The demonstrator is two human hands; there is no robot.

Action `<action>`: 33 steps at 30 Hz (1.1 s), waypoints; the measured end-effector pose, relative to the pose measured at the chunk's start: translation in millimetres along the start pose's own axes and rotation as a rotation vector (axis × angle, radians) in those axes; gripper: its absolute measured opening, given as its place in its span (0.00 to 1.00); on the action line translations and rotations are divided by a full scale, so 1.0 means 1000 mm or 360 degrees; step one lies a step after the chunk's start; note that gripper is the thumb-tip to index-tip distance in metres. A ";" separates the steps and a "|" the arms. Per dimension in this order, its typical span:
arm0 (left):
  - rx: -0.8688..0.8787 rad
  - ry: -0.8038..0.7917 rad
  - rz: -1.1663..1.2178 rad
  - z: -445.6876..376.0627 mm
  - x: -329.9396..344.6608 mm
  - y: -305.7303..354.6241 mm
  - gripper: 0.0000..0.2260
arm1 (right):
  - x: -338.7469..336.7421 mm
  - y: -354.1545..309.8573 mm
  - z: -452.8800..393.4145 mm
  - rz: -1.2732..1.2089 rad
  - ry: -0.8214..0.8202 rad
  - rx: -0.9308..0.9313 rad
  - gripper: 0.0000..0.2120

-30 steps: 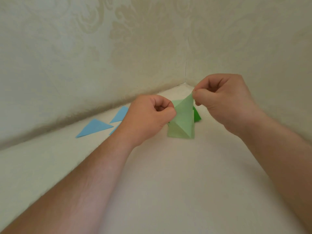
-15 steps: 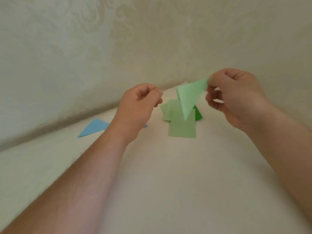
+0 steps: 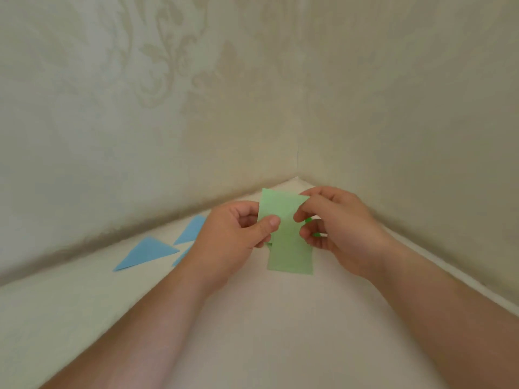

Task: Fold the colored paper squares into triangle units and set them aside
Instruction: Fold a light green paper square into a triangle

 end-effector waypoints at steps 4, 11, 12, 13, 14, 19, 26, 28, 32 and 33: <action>-0.0001 0.0020 -0.0078 0.003 -0.003 0.003 0.06 | 0.001 -0.005 0.008 -0.0113 0.0022 -0.0112 0.12; -0.0055 -0.0071 -0.0173 0.022 -0.020 0.022 0.06 | 0.013 -0.010 0.028 0.0140 -0.0161 -0.0164 0.01; -0.0058 -0.0118 -0.0190 0.029 -0.027 0.025 0.06 | 0.019 -0.011 0.031 0.0187 -0.0152 -0.0217 0.02; -0.0065 -0.0156 -0.0214 0.037 -0.035 0.027 0.06 | 0.025 -0.013 0.034 0.0207 -0.0178 -0.0226 0.03; -0.0077 -0.0174 -0.0239 0.047 -0.045 0.028 0.06 | 0.032 -0.013 0.039 0.0218 -0.0228 -0.0212 0.04; -0.0201 -0.0012 -0.0376 0.096 -0.110 0.034 0.10 | 0.084 -0.001 0.055 0.0275 -0.0336 -0.0060 0.06; -0.0273 0.0340 -0.0982 0.147 -0.175 0.028 0.13 | 0.159 0.030 0.060 0.0642 -0.0251 -0.0148 0.05; -0.0266 0.0347 -0.1101 0.154 -0.184 0.019 0.12 | 0.168 0.036 0.061 0.0826 -0.0206 -0.0206 0.05; -0.0160 0.0375 -0.1285 0.160 -0.189 0.007 0.09 | 0.174 0.044 0.064 0.1089 -0.0167 -0.0321 0.04; -0.0130 0.0385 -0.1316 0.160 -0.189 0.006 0.08 | 0.174 0.045 0.063 0.1133 -0.0155 -0.0352 0.04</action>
Point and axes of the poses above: each hand's wrist, its own z-axis away from the middle knuckle, its own x-axis out of the palm, y = z × x, the point moved 2 cm from there along -z, towards the middle knuckle, and after that the axes turned 5 degrees about x, right-handed, at the moved point
